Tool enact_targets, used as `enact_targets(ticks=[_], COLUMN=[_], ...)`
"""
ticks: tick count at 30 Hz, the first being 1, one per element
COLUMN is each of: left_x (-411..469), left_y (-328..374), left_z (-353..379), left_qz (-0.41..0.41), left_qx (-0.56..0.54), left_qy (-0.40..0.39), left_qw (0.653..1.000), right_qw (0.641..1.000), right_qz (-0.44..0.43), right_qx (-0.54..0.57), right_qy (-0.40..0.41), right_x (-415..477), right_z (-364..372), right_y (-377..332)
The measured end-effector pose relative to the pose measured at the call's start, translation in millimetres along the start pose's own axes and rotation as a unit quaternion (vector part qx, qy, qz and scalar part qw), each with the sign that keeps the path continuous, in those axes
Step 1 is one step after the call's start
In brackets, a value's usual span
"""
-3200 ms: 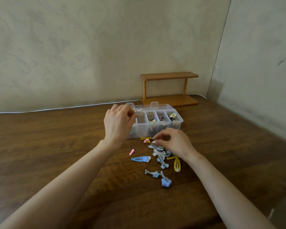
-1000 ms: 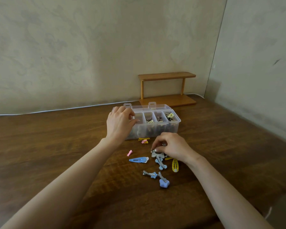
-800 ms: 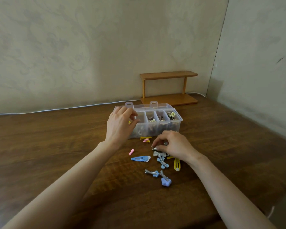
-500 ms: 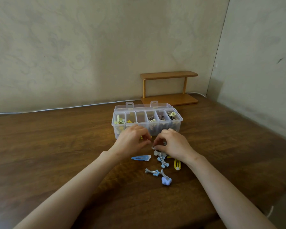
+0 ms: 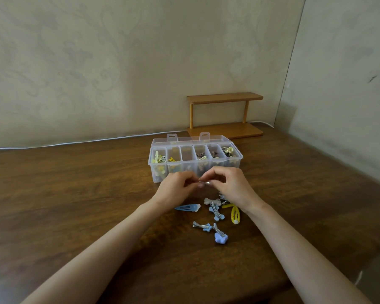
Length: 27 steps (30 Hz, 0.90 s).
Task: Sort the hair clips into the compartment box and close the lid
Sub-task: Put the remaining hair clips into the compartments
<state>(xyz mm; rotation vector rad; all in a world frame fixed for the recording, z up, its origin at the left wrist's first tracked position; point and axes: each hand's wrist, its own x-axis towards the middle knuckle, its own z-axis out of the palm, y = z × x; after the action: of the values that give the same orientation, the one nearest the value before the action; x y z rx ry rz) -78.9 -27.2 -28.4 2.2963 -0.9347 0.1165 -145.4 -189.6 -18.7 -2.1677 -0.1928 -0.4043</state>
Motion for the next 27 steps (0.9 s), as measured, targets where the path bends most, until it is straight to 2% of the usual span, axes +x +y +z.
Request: enact_targets(ticks=[8, 11, 13, 15, 19, 23, 27], left_x=[0, 3, 12, 24, 46, 48, 30], left_y=[4, 4, -1, -5, -7, -5, -7], left_z=[-4, -14, -24, -33, -38, -31, -27], left_qz=[0.027, 0.011, -0.012, -0.031, -0.048, -0.046, 0.038], left_qx=[0.005, 0.036, 0.073, 0.118, 0.186, 0.175, 0.194], left_qy=[0.047, 0.129, 0.201, 0.242, 0.214, 0.188, 0.223], left_qw=[0.999, 0.991, 0.977, 0.963, 0.958, 0.965, 0.954], right_qw=[0.999, 0.999, 1.000, 0.993, 0.975, 0.968, 0.969], right_qz=[-0.024, 0.003, 0.028, 0.038, 0.060, 0.055, 0.049], right_qx=[0.013, 0.011, -0.009, -0.057, -0.076, -0.091, -0.103], right_qy=[0.038, 0.038, -0.011, -0.092, -0.201, -0.228, -0.218], right_x=[1, 1, 1, 1, -2, -2, -1], right_z=[1, -1, -5, -11, -21, -21, -17], right_y=[1, 0, -3, -4, -6, -4, -3])
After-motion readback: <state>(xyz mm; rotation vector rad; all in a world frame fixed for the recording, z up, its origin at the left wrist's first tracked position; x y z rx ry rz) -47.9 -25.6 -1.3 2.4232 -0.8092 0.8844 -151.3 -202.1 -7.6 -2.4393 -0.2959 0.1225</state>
